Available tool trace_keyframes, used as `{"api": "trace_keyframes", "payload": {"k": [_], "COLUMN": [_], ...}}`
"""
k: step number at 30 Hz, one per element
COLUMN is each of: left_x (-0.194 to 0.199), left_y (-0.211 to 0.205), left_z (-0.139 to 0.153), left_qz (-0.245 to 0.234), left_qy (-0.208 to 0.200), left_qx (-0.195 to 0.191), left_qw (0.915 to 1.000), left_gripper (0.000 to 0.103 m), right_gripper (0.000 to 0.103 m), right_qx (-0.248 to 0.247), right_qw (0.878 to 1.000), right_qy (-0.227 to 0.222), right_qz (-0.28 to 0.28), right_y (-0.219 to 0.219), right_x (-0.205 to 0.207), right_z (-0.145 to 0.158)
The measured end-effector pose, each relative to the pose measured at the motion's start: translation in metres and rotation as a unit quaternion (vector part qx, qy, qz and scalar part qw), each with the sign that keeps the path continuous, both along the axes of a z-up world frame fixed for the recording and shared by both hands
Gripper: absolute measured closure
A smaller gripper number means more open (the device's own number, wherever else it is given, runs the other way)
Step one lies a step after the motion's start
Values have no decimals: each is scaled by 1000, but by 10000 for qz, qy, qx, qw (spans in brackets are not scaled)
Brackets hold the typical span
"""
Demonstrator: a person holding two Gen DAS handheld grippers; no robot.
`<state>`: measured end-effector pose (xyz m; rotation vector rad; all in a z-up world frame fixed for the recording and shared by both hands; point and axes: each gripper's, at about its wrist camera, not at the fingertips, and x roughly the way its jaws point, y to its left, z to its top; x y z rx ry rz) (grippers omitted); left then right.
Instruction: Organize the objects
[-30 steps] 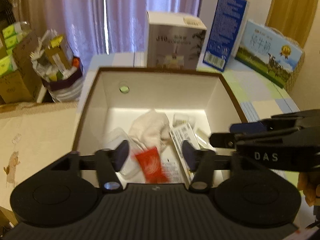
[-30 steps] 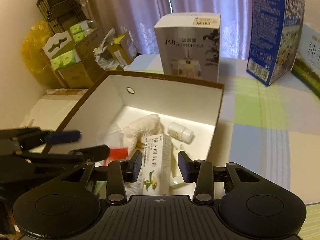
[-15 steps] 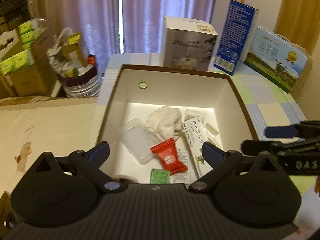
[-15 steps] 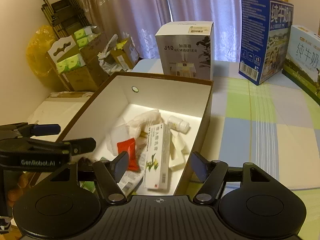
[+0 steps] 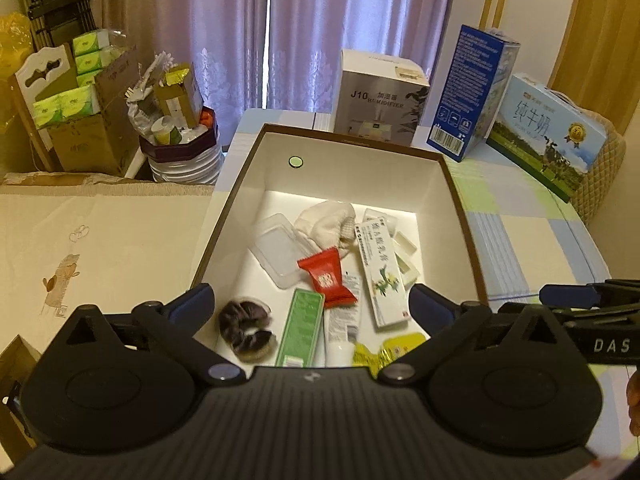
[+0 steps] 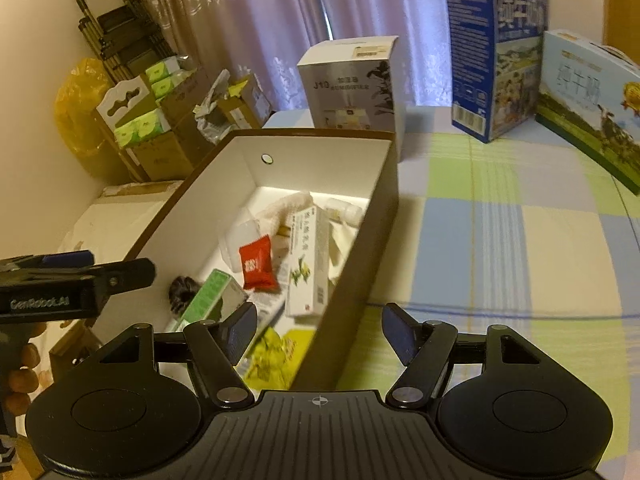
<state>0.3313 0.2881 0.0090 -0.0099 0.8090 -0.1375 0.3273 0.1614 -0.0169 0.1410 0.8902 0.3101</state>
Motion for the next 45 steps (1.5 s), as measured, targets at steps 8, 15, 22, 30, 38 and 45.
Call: {"api": "trace_keyframes", "payload": {"k": [8,15,22,30,38,45], "left_x": [-47,-84,-124,-167,-205,-228], "left_y": [-27,-56,-89,-124,-152,-168], "left_z": [8,4,1,-4,-9,-11], "left_qz": [30,68,-61,-160,-195,-245], "left_qy": [10,176,242,341,426,466], "left_qx": [140,38,41,126,204,221], "left_qw": [9999,9998,9997,9992,9987,9984], "left_gripper": [1,1,1,1,1,1], "right_gripper": [36,36,36,36,36,36], "right_qx": [60,-223,-273,-222,-223,-235], "right_qw": [9999,9995,9992,9994,9993,9993], "right_qy": [96,163,257,173,190,209], "right_qz": [-45,-130,-167,-191,-223,-224], "right_y": [-33,-66,-97,-128,-155,-171], "right_x": [-38,-80,-118,-164,-204,-229], "right_z": [10,10,4,9,12,11]}}
